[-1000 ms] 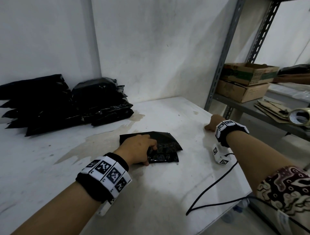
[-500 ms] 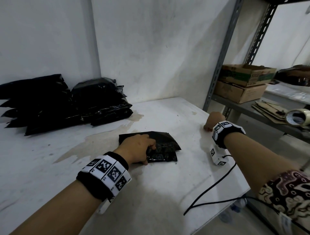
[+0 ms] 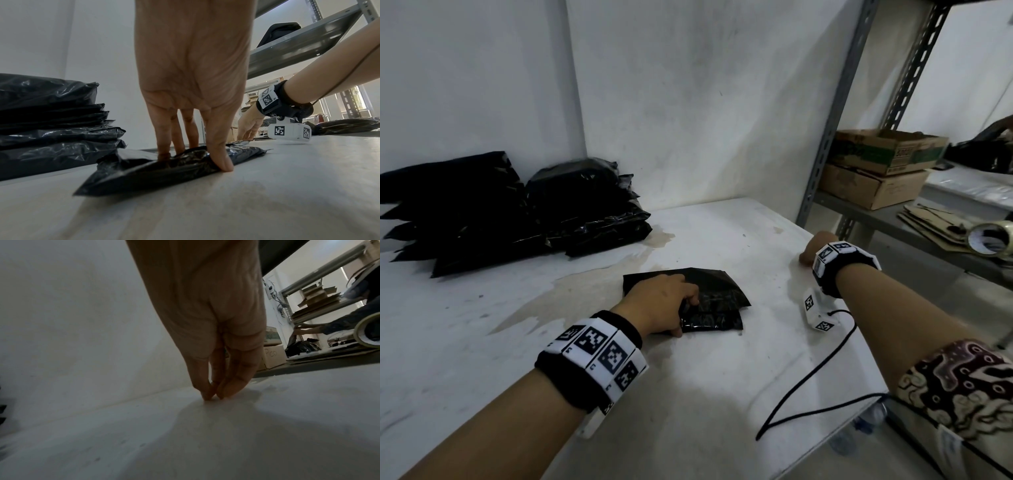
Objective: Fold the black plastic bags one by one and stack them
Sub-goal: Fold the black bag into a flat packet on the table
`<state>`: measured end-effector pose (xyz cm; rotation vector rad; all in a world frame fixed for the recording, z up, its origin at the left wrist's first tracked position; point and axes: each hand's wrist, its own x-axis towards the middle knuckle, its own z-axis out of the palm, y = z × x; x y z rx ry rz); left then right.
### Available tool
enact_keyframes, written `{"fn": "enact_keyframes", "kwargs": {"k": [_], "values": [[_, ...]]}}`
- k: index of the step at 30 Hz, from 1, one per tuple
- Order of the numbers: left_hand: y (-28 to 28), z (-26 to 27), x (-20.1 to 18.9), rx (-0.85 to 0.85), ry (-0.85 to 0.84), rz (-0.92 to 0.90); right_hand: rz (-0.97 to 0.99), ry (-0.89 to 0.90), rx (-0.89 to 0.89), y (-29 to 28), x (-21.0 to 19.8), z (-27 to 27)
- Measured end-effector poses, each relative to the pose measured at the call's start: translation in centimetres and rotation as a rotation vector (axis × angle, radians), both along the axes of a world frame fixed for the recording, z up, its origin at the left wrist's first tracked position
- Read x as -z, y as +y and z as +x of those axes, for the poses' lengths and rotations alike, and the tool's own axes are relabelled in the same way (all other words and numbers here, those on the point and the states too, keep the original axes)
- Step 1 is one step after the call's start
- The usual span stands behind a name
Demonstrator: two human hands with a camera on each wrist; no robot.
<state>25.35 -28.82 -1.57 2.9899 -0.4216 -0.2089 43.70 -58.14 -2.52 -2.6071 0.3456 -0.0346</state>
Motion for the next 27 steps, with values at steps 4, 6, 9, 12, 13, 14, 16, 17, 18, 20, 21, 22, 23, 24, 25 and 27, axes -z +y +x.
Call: {"fn": "enact_keyframes", "kwargs": {"k": [4,6,9,12,13,14,16,17,18,20,21,22,23,24,25,27], "values": [[0.0,-0.1,-0.1,0.002,0.000,0.008,-0.068,0.025,-0.048,0.0,0.6,0.3],[0.0,-0.1,-0.1,0.001,0.001,0.007,-0.142,0.041,-0.068,0.4,0.2,0.0],[0.0,-0.1,-0.1,-0.002,-0.002,0.011,-0.231,0.048,-0.104,0.7,-0.1,-0.5],[0.0,-0.1,0.0,-0.002,-0.002,0.001,-0.245,0.041,-0.120,0.9,-0.5,-0.5],[0.1,-0.1,0.0,-0.001,-0.001,0.000,-0.224,0.047,-0.118,1.0,-0.6,-0.5],[0.1,-0.1,0.0,0.000,0.000,-0.001,-0.218,0.064,-0.122,1.1,-0.7,-0.5],[0.1,-0.1,0.0,0.001,0.000,-0.003,-0.193,0.079,-0.101,1.2,-0.9,-0.5],[0.1,-0.1,0.0,0.002,-0.002,-0.002,-0.173,0.060,-0.091,1.0,-0.9,-0.5],[0.1,-0.1,0.0,0.003,-0.002,-0.001,-0.159,0.049,-0.082,0.9,-1.0,-0.5],[0.1,-0.2,-0.1,0.003,0.000,-0.001,-0.148,0.016,-0.057,0.5,-1.2,-0.2],[0.0,-0.2,-0.1,0.002,0.000,-0.001,-0.157,0.015,-0.058,0.5,-1.3,-0.2],[0.0,-0.2,-0.1,0.000,0.000,-0.001,-0.164,0.014,-0.057,0.6,-1.3,-0.4],[0.0,-0.2,-0.1,-0.001,-0.001,0.000,-0.173,0.007,-0.062,0.7,-1.3,-0.4],[0.0,-0.2,-0.1,-0.001,-0.002,0.000,-0.186,-0.001,-0.062,0.7,-1.1,-0.4],[0.0,-0.2,-0.1,-0.002,-0.001,-0.001,-0.209,-0.019,-0.059,0.8,-0.8,-0.4],[0.0,-0.2,0.0,-0.003,0.003,-0.001,-0.228,-0.043,-0.058,1.1,-0.6,-0.5]]}}
